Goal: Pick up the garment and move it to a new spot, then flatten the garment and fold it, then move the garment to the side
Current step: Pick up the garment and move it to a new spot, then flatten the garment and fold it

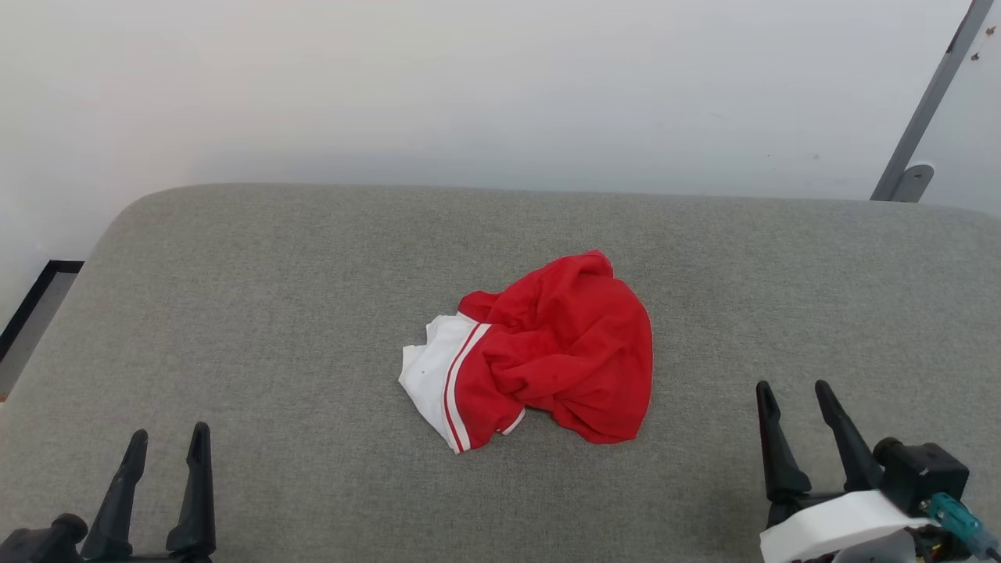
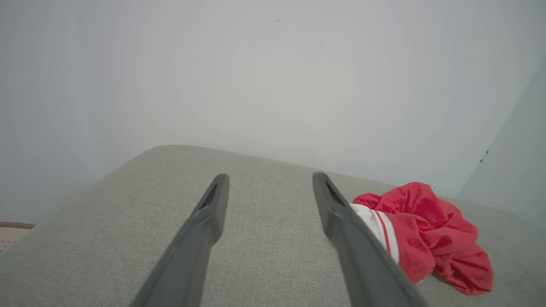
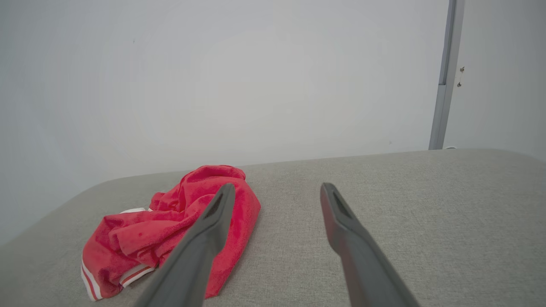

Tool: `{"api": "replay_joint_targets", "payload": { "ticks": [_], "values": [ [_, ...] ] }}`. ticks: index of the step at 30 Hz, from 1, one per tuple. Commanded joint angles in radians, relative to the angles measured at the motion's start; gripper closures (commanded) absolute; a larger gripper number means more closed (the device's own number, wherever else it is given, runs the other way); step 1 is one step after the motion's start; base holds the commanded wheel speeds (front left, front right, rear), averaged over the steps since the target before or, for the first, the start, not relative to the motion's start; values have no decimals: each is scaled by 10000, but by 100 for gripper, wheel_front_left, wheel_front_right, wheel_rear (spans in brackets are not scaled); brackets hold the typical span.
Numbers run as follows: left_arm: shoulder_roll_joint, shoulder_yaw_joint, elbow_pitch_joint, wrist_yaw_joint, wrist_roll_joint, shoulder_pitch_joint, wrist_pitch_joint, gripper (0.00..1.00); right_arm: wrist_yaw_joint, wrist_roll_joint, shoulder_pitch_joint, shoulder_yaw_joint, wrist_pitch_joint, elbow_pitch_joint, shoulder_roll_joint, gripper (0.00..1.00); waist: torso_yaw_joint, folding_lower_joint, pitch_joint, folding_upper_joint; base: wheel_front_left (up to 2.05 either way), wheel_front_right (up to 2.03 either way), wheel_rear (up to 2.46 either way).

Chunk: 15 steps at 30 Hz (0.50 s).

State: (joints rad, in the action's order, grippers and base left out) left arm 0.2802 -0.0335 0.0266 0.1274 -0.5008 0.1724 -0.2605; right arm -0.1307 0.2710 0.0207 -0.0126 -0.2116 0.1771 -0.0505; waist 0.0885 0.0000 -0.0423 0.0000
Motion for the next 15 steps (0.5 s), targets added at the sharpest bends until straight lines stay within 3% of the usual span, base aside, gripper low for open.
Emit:
{"api": "replay_joint_targets", "payload": {
  "ticks": [1,15],
  "values": [
    [28,28,-31,26,-36,-92,-64,0,-1,39,96,26,-60,37,-4,0,-1,0,1,0,0,0,0],
    [116,152,-38,26,-139,-154,-63,0,-1,83,91,172,-41,77,-4,0,-21,0,15,0,0,0,0]
  ]
}}
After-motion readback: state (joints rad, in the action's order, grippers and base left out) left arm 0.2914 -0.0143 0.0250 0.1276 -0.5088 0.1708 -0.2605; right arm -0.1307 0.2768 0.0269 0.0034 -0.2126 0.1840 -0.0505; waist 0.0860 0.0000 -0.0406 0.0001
